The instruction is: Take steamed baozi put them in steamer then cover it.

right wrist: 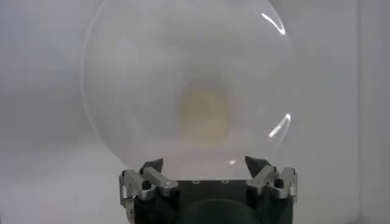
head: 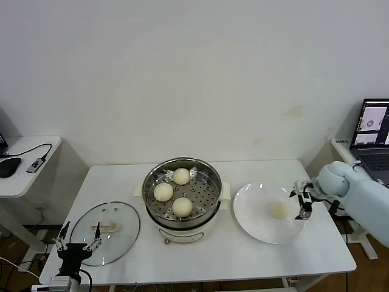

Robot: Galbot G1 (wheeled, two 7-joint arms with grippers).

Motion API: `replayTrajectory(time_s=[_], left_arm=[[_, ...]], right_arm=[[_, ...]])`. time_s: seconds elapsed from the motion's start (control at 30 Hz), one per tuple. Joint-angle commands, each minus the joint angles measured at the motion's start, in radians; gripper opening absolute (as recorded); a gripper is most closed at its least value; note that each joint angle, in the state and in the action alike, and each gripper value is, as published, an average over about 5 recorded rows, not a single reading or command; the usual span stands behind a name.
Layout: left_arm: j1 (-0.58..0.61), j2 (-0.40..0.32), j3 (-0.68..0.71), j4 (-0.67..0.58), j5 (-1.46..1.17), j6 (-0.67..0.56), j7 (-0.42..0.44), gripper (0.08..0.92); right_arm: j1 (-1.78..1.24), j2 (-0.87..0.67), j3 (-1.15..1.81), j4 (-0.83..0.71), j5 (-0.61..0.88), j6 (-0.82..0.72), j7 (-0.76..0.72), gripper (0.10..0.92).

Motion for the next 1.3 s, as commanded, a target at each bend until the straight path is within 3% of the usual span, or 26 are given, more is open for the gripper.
replayTrajectory(time_s=[0.03, 0.47, 1.03, 1.3], left_arm=[[0.000, 0.004, -0.004, 0.002, 0.001, 0.000, 0.000, 0.823], [-0.012, 0.007, -0.003, 0.015, 0.001, -0.001, 0.000, 0.823], [-0.014, 0.007, -0.003, 0.016, 0.002, -0.002, -0.001, 0.823], [-0.015, 0.004, -0.001, 0.013, 0.003, -0.002, -0.001, 0.823]], right_arm=[[-0.025, 0.088, 0.006, -0.085, -0.020, 0.011, 0.005, 0.823], [-0.014, 0.122, -0.010, -0.124, -0.031, 0.001, 0.003, 0.816], [0.012, 0.119, -0.021, -0.096, -0.027, -0.001, 0.001, 0.572], [0.158, 0.018, -0.124, 0.018, 0.069, -0.050, -0.004, 0.556]])
